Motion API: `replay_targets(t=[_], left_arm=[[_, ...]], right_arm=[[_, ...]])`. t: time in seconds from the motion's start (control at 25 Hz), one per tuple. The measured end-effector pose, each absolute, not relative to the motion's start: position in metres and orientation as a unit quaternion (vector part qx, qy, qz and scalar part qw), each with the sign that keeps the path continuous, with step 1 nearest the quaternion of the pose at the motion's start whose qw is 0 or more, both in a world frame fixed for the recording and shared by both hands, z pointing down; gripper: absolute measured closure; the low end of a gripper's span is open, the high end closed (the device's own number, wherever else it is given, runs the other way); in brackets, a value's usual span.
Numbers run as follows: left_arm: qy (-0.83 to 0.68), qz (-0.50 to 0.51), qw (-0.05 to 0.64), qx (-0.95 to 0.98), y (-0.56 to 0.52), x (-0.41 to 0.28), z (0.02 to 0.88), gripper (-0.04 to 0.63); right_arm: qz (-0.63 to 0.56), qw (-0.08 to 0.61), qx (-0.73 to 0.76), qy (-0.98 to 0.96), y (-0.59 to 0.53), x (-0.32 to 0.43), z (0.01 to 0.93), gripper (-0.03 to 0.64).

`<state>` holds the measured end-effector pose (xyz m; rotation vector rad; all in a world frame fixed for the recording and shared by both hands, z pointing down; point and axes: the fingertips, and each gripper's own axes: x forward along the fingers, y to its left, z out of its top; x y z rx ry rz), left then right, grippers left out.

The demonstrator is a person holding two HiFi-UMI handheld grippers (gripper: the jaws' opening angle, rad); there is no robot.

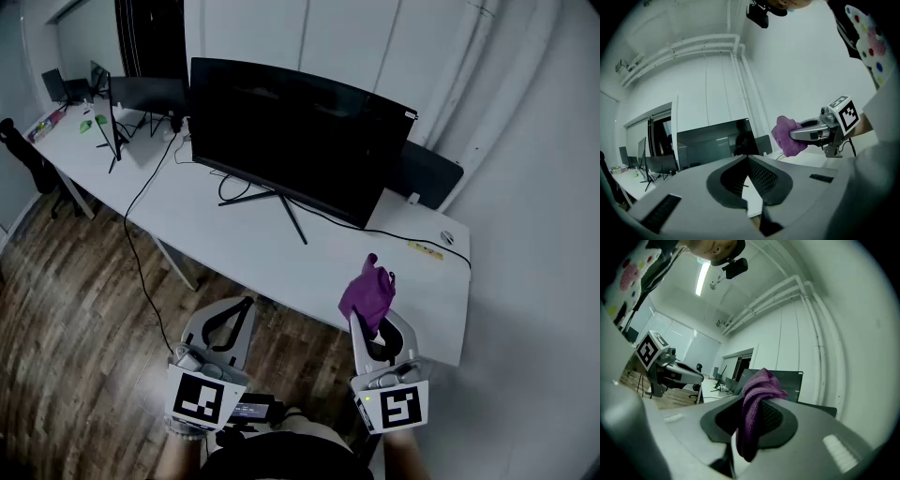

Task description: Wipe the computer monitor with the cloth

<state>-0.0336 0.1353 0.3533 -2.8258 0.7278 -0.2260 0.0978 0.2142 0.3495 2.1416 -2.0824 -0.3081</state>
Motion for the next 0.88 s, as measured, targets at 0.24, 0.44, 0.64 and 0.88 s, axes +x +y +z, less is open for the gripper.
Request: replay_targets(t=[0.24,0.44,0.64,0.88], left_arm=[[0.245,-0.077,0.110,-0.960,0.139,-0.029,0.355,0.589],[0.252,-0.073,0.109,-0.959,0.147,-0.025,0.353,0.589],[0.263,-0.063,0.095,-0.958,0.154,-0.017,0.350,0.590],[0.264,-0.061,0.091,-0.958,0.156,-0.005,0.353,0.589]], right_arm=[[-0.102,0.068,0.710,-0.693,0.217,0.101,0.351,0.532],[-0.099,0.053,0.710,-0.695,0.227,0.107,0.349,0.532],[-0.100,0.052,0.709,-0.696,0.239,0.116,0.351,0.532],[-0.096,0.043,0.712,-0.695,0.242,0.125,0.355,0.532]])
